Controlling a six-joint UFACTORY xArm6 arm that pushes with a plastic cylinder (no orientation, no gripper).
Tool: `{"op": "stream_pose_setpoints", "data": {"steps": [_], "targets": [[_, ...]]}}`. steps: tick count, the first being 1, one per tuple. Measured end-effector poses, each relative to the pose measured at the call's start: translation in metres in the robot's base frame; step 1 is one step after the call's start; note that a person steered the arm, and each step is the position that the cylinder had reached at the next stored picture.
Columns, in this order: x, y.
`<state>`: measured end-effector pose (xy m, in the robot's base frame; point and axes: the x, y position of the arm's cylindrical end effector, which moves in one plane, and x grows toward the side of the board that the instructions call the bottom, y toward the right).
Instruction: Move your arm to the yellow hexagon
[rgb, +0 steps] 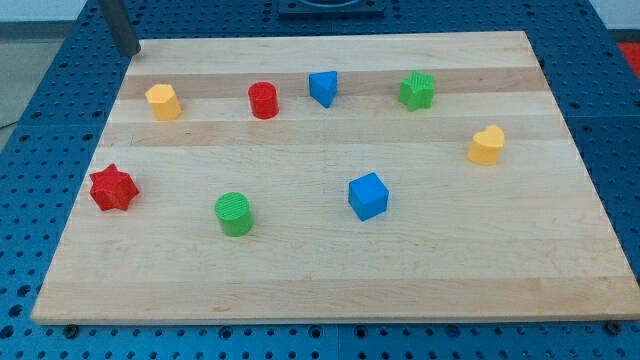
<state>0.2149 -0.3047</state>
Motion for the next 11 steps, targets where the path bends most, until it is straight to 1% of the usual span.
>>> {"op": "stream_pose_setpoints", "data": {"steps": [1,2,3,5,6,8,9,10,11], "targets": [[0.000,0.000],[-0.013,0.000],[-0.011,0.000],[0.016,0.007],[0.037,0.006],[0.096,0.006],[0.114,0.006],[0.129,0.014],[0.111,0.023]]}}
